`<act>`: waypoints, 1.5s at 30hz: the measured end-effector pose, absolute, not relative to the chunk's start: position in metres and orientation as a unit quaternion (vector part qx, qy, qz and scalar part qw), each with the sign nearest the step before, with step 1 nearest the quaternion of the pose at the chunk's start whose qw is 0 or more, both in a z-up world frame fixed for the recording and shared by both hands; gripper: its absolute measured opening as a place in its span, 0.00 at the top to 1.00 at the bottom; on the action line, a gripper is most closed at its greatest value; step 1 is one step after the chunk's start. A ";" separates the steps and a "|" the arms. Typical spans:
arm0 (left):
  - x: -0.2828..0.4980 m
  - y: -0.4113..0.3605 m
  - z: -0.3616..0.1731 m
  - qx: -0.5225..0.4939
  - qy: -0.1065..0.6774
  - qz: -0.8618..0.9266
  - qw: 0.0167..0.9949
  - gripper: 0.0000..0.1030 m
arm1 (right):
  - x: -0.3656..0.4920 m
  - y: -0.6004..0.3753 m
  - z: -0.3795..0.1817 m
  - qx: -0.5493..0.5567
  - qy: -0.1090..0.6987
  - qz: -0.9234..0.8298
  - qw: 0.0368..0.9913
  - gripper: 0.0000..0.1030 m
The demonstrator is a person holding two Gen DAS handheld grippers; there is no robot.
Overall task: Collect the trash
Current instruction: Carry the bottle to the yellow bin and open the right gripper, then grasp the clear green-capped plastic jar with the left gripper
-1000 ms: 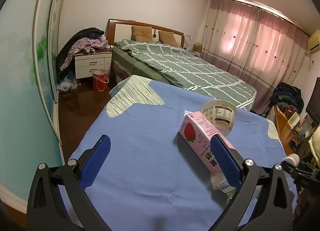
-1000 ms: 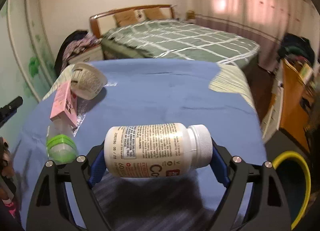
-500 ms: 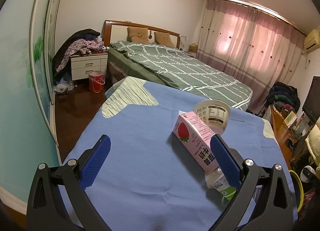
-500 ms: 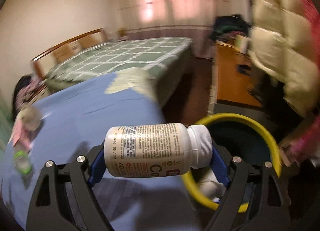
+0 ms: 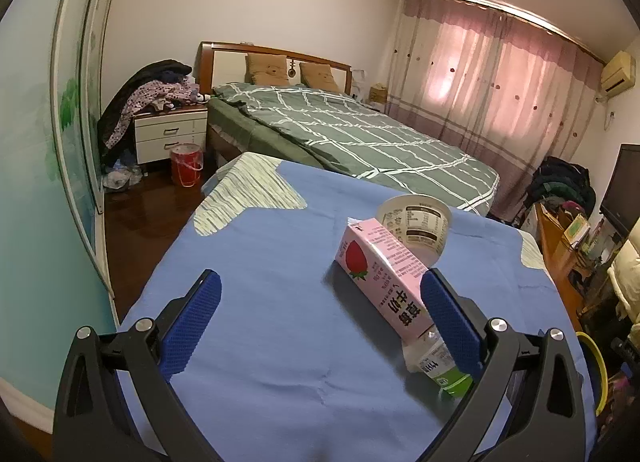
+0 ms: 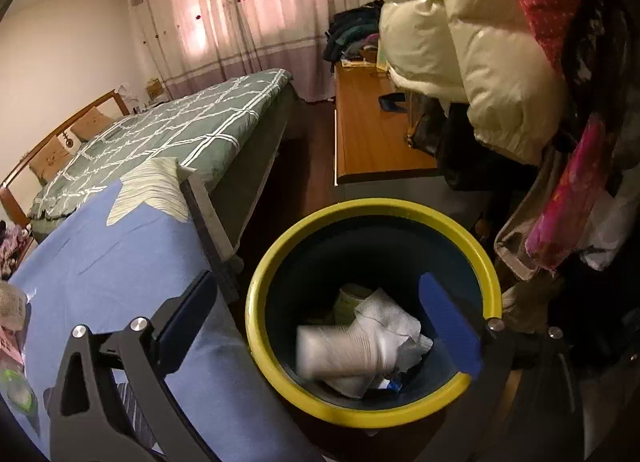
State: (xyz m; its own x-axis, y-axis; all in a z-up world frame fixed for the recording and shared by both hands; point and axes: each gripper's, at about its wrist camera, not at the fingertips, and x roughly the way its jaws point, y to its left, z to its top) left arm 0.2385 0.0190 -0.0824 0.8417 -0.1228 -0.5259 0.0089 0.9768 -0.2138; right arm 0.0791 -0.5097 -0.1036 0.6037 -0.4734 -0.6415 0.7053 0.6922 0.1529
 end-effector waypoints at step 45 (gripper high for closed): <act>0.252 -0.147 -0.123 0.108 0.390 -0.274 0.873 0.12 | 0.101 -0.487 -0.103 0.186 0.302 -0.260 0.898 0.06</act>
